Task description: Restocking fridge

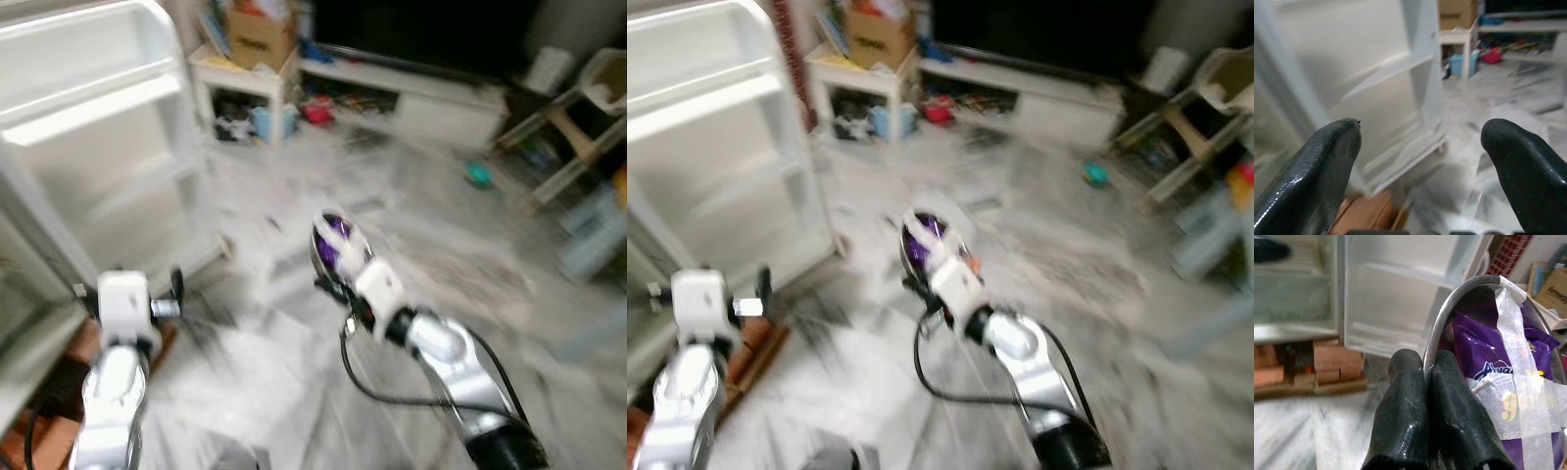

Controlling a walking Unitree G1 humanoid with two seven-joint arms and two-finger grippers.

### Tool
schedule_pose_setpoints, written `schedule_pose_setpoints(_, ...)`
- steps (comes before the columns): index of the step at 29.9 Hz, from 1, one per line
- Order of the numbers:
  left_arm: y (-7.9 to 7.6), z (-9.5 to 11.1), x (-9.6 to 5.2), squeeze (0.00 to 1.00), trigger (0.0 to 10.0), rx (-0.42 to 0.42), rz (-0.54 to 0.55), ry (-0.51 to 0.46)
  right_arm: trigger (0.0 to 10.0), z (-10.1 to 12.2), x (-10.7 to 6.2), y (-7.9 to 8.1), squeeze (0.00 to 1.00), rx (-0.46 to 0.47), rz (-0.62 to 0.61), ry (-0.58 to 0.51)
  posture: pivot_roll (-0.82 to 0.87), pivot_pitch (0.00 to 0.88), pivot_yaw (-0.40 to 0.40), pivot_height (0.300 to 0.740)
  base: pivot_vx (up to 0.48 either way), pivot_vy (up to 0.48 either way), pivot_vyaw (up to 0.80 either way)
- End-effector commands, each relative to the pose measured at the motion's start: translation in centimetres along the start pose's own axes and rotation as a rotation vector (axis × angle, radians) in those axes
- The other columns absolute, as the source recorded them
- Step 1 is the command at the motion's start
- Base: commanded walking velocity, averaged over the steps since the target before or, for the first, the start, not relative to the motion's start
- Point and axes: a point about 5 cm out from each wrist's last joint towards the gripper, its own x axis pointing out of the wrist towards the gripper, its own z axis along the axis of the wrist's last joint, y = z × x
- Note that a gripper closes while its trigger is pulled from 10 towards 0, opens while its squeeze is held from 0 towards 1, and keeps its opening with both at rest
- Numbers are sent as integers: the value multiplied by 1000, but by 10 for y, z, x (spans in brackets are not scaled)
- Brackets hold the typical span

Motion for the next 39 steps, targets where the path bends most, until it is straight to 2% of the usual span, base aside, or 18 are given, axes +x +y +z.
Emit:
schedule_pose_setpoints(1,7,-1,-4,0,10000,4,22,8,10000,11,-4,-6,0,-32,-76,-61,88,0,-42,740,0,0,794)
schedule_pose_setpoints(6,-1,-8,-4,0,10000,12,-53,38,10000,2,-16,-5,0,-17,-160,-43,52,0,10,740,0,0,794)
schedule_pose_setpoints(8,-9,-6,2,0,10000,24,-103,30,10000,-2,-20,-4,0,-22,-184,-32,18,0,38,740,0,0,794)
schedule_pose_setpoints(12,-12,-3,8,0,10000,20,-112,23,10000,-3,-23,-5,0,-29,-198,-26,9,0,37,740,0,0,794)
schedule_pose_setpoints(15,-11,-1,11,0,10000,-10,-74,17,10000,-3,-25,-6,0,-53,-176,-17,18,0,9,740,0,0,794)
schedule_pose_setpoints(18,-1,-3,10,0,10000,-13,27,24,10000,-1,-22,-6,0,-57,-140,-28,40,0,-25,740,0,0,788)
schedule_pose_setpoints(21,7,-9,3,0,10000,-52,122,55,10000,2,-17,-6,0,-78,-103,-37,61,0,-44,740,0,0,788)
schedule_pose_setpoints(33,11,-10,0,0,10000,-55,103,52,10000,8,-4,-2,0,-114,-44,-70,86,0,-49,740,0,0,782)
schedule_pose_setpoints(39,16,-10,8,0,10000,-82,40,58,10000,7,-5,-1,0,-131,-26,-75,81,0,-50,740,0,0,780)
